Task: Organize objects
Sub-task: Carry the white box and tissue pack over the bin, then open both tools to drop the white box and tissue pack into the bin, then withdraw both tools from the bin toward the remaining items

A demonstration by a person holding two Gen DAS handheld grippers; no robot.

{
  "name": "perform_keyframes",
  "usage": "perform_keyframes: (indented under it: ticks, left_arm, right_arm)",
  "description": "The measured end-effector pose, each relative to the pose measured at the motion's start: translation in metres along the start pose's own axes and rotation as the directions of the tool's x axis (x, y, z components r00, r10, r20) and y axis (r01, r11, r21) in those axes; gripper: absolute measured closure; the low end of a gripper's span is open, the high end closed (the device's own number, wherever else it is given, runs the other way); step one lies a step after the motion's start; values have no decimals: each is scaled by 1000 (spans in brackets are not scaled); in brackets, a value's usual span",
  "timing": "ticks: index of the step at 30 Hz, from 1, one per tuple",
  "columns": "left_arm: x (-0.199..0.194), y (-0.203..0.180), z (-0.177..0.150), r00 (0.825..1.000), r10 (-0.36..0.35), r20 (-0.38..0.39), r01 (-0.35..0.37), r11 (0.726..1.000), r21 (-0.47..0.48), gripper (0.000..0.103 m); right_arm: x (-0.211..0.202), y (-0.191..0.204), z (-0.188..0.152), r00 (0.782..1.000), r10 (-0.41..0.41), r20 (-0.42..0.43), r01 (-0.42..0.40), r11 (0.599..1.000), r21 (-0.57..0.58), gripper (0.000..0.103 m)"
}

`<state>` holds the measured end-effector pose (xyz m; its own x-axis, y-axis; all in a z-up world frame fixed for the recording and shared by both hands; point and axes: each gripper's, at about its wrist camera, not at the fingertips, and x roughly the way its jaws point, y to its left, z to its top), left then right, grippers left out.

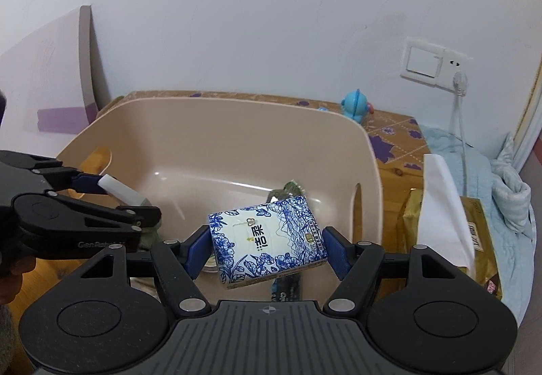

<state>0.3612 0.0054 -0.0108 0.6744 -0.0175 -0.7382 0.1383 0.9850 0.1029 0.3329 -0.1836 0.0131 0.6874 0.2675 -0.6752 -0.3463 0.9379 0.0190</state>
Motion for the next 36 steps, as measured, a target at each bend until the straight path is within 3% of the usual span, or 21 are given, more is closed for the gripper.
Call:
perform_keyframes:
  ticks: [6,8,11,14,21,28,36]
  left_arm:
    - [1,2,0,1000,-10,-14,10,1000,-16,39]
    - [0,3,0,1000,-7,-6,7,1000,-24,28]
    - [-5,3,-1,1000,-15,19,16,1000,-22,25]
    - [-12,1,-2,998,-12,54,13,1000,-19,22]
    - [-36,5,-4,992,-2,122,7,999,-39,15]
    - [-69,10,-13,978,8,209,1,999,-42,12]
    - [-95,18,-37,970,4,242,11,998,-59,12]
  right_arm:
    - [2,5,-1,1000,-22,-4,22,1000,-22,30]
    - [1,6,-1,1000,-26,-7,26,999,-20,29]
    - [-4,6,-3,999,-41,0,41,999,-21,28]
    - [-15,4,-3,999,-32,30,33,999,-12,22]
    - [-46,-3,2,994,-21,106,19,1000,20,0]
    - [-66,0,-2,990,-33,136,32,999,7,0]
    - [-77,5,-23,984,-63,167,63,998,1,0]
